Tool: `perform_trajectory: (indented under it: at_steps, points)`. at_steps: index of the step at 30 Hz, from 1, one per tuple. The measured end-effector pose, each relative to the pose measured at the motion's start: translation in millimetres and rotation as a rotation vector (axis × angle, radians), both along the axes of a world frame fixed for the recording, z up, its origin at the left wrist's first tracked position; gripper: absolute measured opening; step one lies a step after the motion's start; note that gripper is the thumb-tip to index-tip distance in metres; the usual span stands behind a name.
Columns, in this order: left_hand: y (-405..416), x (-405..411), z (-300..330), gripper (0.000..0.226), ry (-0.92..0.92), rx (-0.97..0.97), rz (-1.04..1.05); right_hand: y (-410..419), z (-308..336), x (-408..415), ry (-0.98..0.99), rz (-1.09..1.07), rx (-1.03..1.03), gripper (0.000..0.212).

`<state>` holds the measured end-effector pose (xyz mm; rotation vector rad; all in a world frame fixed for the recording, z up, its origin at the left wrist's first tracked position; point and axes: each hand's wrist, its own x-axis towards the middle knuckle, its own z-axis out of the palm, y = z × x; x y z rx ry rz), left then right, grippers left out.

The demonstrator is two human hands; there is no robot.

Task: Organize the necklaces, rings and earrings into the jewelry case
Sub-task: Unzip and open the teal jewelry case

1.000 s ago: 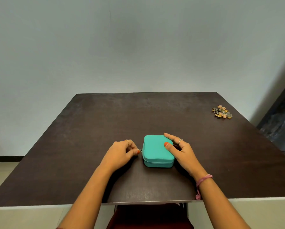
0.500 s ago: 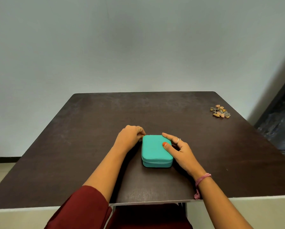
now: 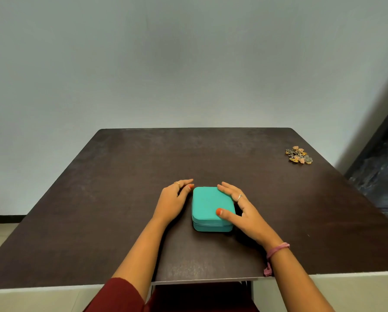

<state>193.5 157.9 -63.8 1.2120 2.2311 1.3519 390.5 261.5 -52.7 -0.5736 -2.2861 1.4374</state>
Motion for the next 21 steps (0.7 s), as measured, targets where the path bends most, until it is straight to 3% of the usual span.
perform_trajectory:
  at_steps: [7, 12, 16, 21]
  points:
    - [-7.4, 2.1, 5.4, 0.022, -0.199, 0.114, -0.072, 2.1, -1.3, 4.9, -0.07, 0.076, 0.063, 0.081]
    - [-9.7, 3.8, 7.7, 0.028, -0.29, 0.135, -0.17, 20.3, 4.5, 10.7, -0.16, 0.218, 0.041, 0.091]
    - [-9.5, 3.9, 9.0, 0.033, -0.308, 0.153, -0.162, 29.8, 12.4, 12.9, -0.046, 0.167, -0.269, 0.081]
    - [-7.5, 2.6, 10.9, 0.023, -0.345, 0.236, -0.106, 22.6, 19.8, -5.5, 0.069, -0.09, -0.363, 0.049]
